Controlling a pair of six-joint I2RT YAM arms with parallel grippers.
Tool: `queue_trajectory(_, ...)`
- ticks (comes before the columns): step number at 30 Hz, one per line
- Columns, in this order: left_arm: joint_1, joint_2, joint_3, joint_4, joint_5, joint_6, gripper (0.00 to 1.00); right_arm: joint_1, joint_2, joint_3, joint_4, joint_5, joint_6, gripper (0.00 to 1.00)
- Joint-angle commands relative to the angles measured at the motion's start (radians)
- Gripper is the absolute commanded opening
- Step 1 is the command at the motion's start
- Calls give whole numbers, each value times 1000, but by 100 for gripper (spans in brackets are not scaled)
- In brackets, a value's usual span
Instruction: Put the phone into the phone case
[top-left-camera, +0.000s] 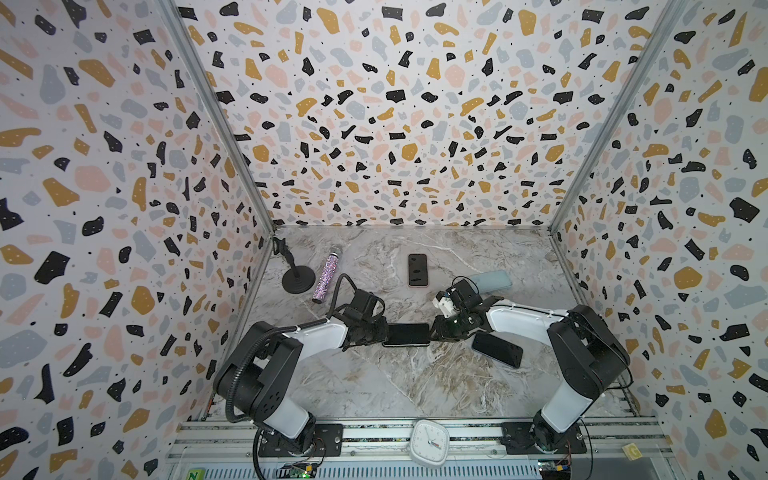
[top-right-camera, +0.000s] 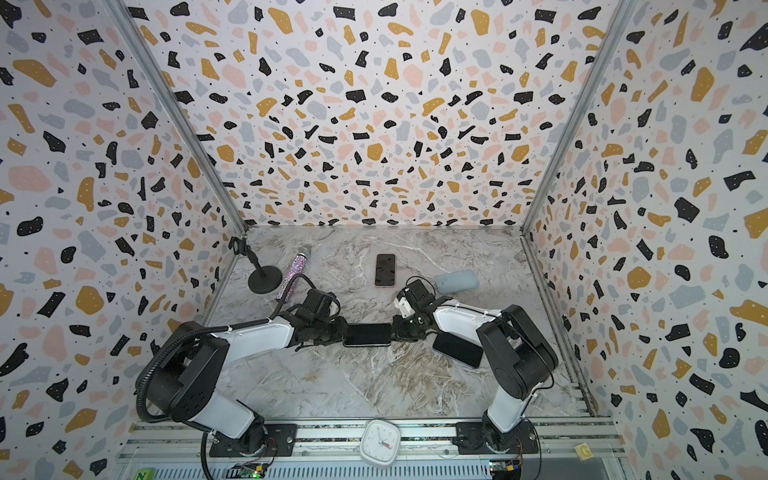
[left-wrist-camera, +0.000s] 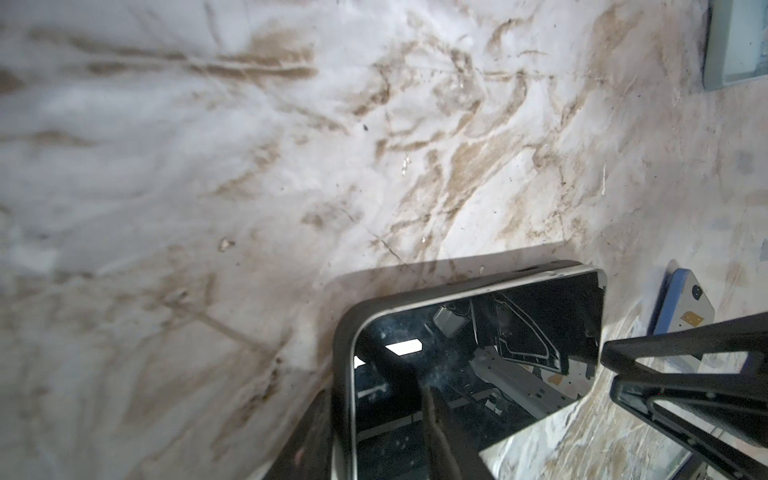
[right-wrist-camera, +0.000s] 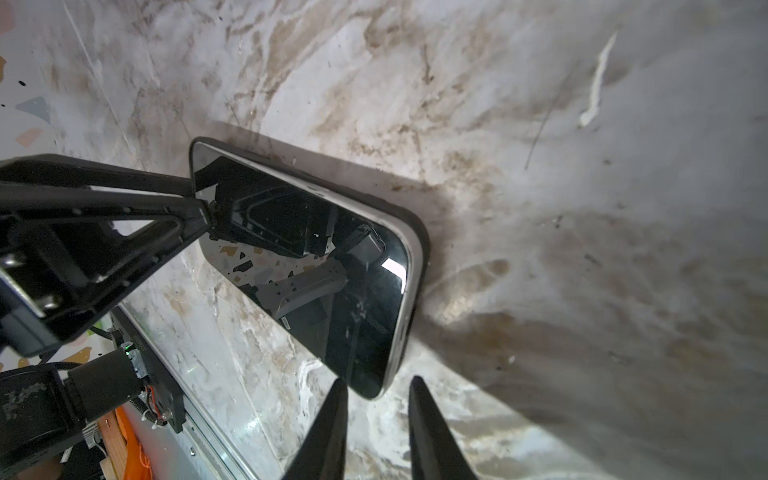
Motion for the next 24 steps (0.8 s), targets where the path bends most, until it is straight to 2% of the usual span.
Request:
queue_trajectory(1, -8, 23, -1, -29, -1, 12, 34, 11, 7, 28, 3, -7, -3, 26)
queue_trajectory(14, -8, 16, -28, -10, -3, 3, 20, 49, 38, 53, 18, -19, 14, 21)
queue_trajectory(24, -22, -4, -53, 24, 10, -19, 18, 97, 72, 71, 45, -33, 40, 18)
